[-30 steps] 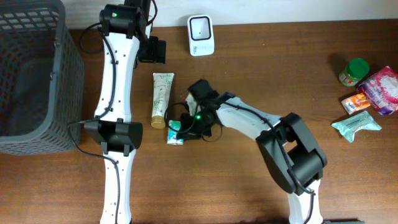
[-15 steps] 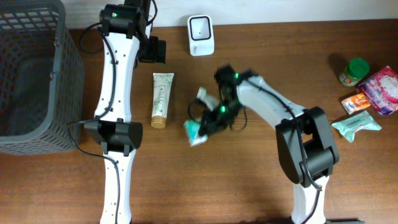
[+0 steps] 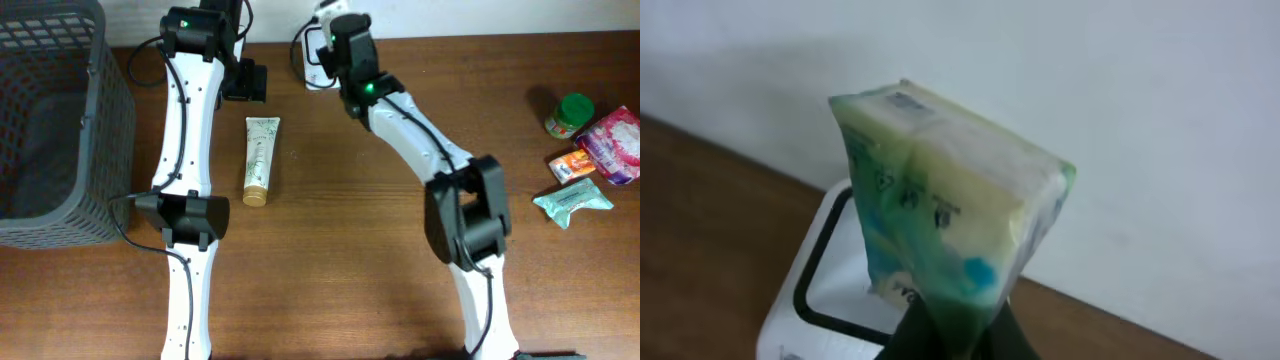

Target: Scan the item barcode

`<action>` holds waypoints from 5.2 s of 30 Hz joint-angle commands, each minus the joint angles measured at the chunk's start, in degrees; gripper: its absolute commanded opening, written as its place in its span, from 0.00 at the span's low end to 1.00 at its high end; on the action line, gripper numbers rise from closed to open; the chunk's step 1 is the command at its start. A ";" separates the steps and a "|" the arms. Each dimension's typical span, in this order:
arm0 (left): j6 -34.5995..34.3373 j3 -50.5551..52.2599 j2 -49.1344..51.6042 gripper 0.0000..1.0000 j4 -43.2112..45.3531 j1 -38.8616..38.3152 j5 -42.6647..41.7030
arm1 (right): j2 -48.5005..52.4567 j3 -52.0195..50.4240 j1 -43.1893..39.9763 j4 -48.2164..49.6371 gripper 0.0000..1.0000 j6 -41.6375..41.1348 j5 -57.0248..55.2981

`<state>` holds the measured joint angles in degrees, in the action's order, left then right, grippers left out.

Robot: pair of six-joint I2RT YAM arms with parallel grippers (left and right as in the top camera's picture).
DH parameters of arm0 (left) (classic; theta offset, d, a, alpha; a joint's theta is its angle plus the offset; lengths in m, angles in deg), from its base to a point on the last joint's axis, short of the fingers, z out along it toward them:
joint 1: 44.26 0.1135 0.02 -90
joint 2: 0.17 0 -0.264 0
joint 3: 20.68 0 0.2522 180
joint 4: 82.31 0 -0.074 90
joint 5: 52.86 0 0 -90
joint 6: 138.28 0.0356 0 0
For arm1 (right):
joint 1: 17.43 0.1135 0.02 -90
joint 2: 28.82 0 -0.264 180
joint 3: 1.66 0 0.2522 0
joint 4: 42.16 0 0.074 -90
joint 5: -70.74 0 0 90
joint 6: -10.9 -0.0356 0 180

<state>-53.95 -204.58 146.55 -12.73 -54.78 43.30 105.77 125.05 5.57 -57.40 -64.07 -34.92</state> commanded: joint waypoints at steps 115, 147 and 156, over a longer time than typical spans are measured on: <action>-9.03 21.62 5.20 0.99 11.67 -15.06 -24.96 | -18.18 -11.39 -14.05 -46.42 0.99 -37.55 21.57; -9.07 8.96 5.22 0.99 0.79 5.03 -4.42 | -3.98 -13.40 0.72 -53.33 0.56 -69.42 18.82; -9.07 8.96 5.22 0.99 0.79 5.03 -4.42 | -6.29 5.64 0.55 -56.19 0.04 -52.65 18.03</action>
<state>-62.87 -195.27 152.10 -12.05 -49.76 38.27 100.78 124.48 6.34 -115.49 -122.04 -15.36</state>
